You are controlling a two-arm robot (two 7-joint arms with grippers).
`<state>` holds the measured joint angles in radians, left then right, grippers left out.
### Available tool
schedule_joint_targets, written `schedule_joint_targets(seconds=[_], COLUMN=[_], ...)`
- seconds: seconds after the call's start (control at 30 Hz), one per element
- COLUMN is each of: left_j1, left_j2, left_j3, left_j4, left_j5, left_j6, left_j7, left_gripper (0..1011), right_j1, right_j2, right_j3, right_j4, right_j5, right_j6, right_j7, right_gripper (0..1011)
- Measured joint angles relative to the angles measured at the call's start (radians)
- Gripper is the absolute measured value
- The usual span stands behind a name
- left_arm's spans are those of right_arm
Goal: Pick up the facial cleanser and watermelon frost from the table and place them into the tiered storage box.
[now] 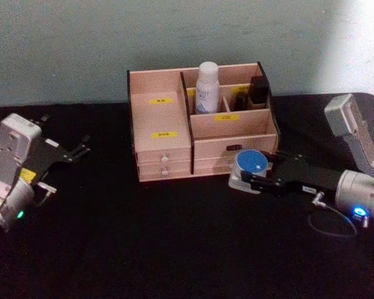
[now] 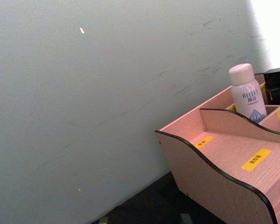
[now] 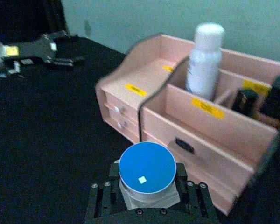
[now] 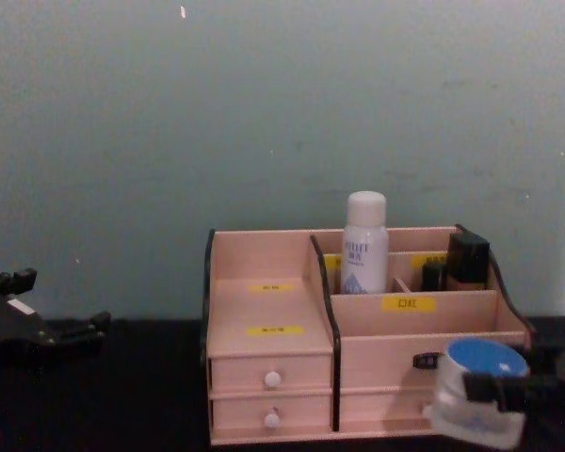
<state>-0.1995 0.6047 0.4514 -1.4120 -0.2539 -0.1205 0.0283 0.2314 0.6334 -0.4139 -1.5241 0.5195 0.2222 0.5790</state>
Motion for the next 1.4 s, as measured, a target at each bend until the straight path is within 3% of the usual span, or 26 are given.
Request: schedule_joint_targets(seconds=[0.7,0.8,1.4], left_j1=[0.000,0.000,0.000], left_j2=[0.000,0.000,0.000], left_j3=[0.000,0.000,0.000], left_j4=[0.000,0.000,0.000], left_j5=[0.000,0.000,0.000], left_j6=[0.000,0.000,0.000], left_j7=[0.000,0.000,0.000], left_gripper=[1001,1001,1001], right_j1=[0.177,0.218,0.349], right_j2=[-0.055,-0.077,-0.173], right_j3=[-0.116,-0.145,-0.218], right_j4=[0.027,0.058,0.212], right_j5=[0.016,0.008,-0.006], right_j6=[0.014,0.014,0.010], right_j7=[0.060,0.061,0.079], right_gripper=[720,720,720])
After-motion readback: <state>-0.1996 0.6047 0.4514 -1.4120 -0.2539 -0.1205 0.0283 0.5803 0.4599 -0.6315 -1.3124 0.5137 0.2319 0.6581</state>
